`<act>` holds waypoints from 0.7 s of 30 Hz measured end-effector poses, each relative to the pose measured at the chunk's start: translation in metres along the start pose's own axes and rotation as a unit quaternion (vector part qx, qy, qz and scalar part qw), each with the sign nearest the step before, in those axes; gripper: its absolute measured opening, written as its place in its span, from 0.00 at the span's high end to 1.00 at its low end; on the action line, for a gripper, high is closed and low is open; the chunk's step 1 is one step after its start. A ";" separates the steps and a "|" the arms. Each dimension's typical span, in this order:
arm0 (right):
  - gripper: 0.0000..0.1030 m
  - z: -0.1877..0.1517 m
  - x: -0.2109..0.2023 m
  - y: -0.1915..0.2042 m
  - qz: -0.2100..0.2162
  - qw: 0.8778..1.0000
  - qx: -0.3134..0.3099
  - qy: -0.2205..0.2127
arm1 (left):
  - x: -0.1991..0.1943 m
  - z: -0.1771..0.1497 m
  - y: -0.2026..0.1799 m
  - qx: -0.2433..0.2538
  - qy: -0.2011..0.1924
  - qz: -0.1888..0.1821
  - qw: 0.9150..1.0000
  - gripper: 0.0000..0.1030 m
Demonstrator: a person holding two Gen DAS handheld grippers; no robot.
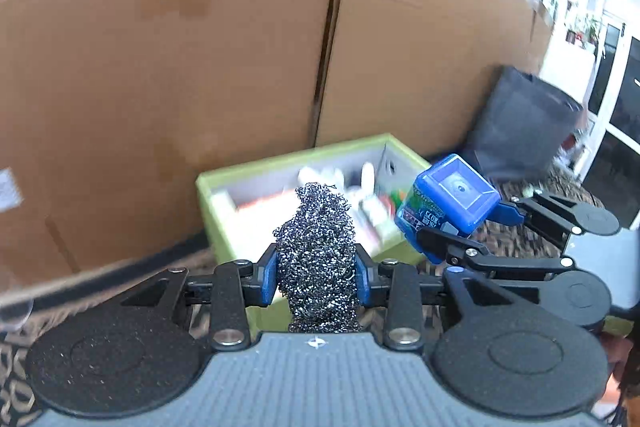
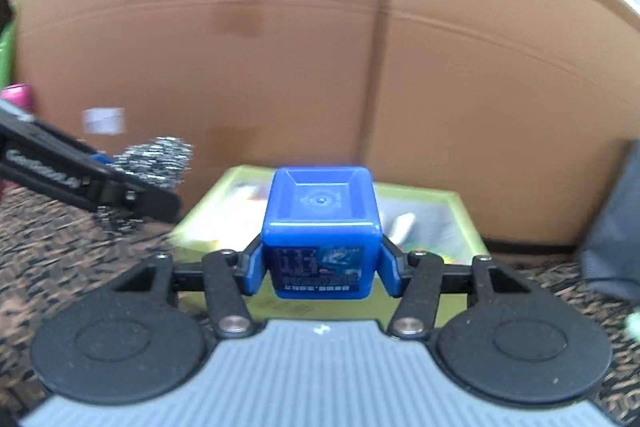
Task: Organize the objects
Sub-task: 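Carry the blue cube box and steel wool into the shoebox and open both tools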
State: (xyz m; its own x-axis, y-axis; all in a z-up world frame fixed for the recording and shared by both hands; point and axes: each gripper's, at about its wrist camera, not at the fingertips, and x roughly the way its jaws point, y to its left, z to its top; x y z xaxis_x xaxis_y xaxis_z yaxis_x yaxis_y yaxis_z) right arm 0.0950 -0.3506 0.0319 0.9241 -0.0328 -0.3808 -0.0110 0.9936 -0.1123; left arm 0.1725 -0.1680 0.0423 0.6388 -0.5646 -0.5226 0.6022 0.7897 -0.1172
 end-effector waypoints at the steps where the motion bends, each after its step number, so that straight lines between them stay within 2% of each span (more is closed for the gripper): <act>1: 0.47 0.004 0.008 -0.008 -0.014 1.000 0.002 -0.002 | 0.008 0.007 -0.002 -0.003 -0.005 0.004 1.000 0.63; 6: 0.47 0.015 0.055 -0.044 -0.063 0.998 0.019 0.000 | 0.060 0.035 -0.011 -0.024 -0.011 0.021 0.999 0.63; 15: 0.47 0.018 0.113 -0.070 -0.063 0.997 0.044 -0.004 | 0.131 0.048 -0.020 -0.037 0.007 0.031 0.999 0.62; 17: 0.47 0.013 0.127 -0.072 -0.062 0.997 0.048 0.005 | 0.141 0.044 -0.019 -0.039 0.006 0.029 0.999 0.55; 18: 0.44 0.009 0.135 -0.072 -0.057 0.997 0.049 0.017 | 0.145 0.041 -0.017 -0.040 0.010 0.024 0.999 0.35; 19: 0.36 0.005 0.143 -0.072 -0.050 0.997 0.047 0.031 | 0.148 0.038 -0.015 -0.044 0.014 0.027 0.999 0.21; 21: 0.30 -0.003 0.148 -0.068 -0.050 0.997 0.030 0.046 | 0.145 0.030 -0.012 -0.055 0.004 0.047 0.997 0.18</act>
State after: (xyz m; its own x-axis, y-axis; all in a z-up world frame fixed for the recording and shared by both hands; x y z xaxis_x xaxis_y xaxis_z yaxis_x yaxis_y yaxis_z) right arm 0.2311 -0.4237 -0.0199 0.8801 -0.1384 -0.4542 0.1039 0.9895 -0.1002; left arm 0.2723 -0.2665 -0.0073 0.6858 -0.4849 -0.5426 0.4830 0.8611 -0.1590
